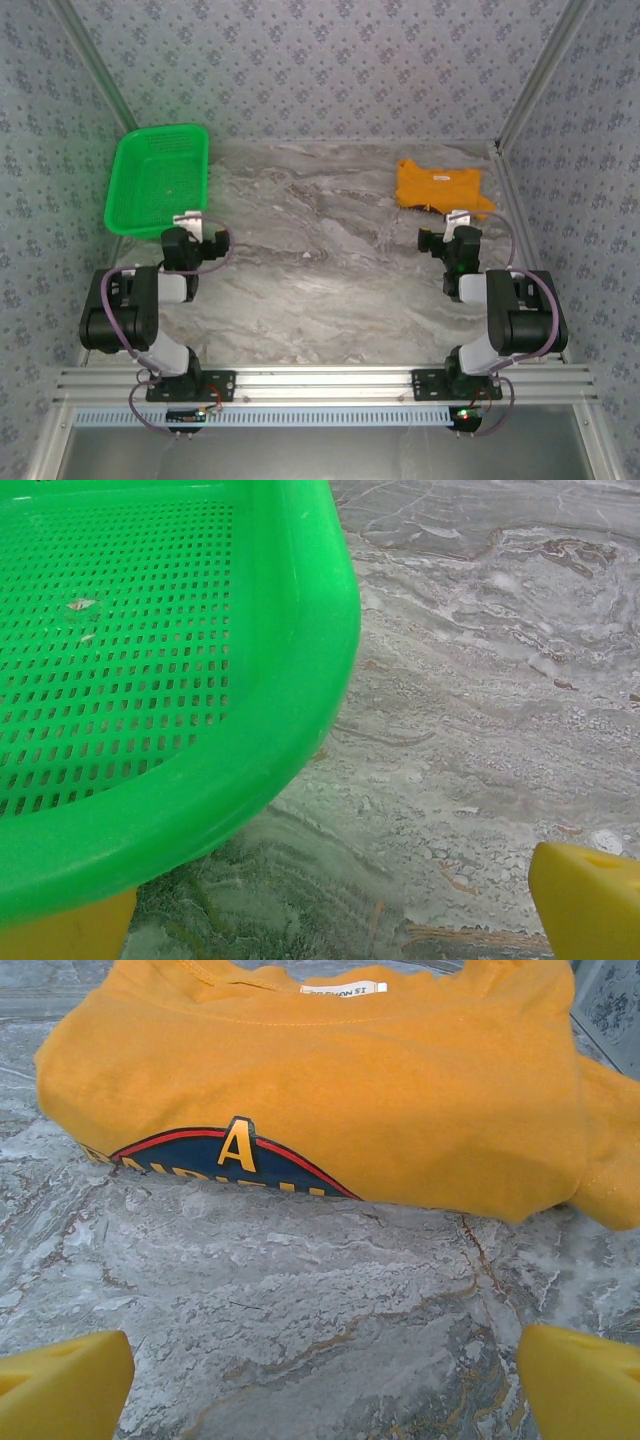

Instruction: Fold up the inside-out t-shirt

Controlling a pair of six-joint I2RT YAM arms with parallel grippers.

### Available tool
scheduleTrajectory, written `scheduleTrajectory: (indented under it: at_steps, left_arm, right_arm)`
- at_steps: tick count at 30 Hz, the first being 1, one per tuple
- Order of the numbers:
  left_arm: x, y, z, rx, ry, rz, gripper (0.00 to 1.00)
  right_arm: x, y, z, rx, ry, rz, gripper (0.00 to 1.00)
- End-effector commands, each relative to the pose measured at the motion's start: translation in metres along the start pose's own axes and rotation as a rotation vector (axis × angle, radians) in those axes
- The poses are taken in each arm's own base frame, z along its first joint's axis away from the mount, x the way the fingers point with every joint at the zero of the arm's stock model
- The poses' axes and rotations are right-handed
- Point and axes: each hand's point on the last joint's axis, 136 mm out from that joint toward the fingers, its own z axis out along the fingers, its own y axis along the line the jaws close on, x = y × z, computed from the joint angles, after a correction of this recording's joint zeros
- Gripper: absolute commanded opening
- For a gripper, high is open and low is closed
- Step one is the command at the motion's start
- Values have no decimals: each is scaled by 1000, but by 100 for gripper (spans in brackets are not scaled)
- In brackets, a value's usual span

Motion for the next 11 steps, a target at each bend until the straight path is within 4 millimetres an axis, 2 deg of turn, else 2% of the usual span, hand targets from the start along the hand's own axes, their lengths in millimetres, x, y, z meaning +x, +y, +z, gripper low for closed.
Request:
scheduleTrajectory:
  at_steps: [1, 11]
  left_arm:
    - [-15, 3, 2, -11, -38, -13, 100]
    - [-15, 3, 2, -13, -38, -14, 100]
  right_arm:
    - [-10, 4, 3, -27, -29, -6, 100]
    - [-10, 4, 2, -32, -30, -6, 100]
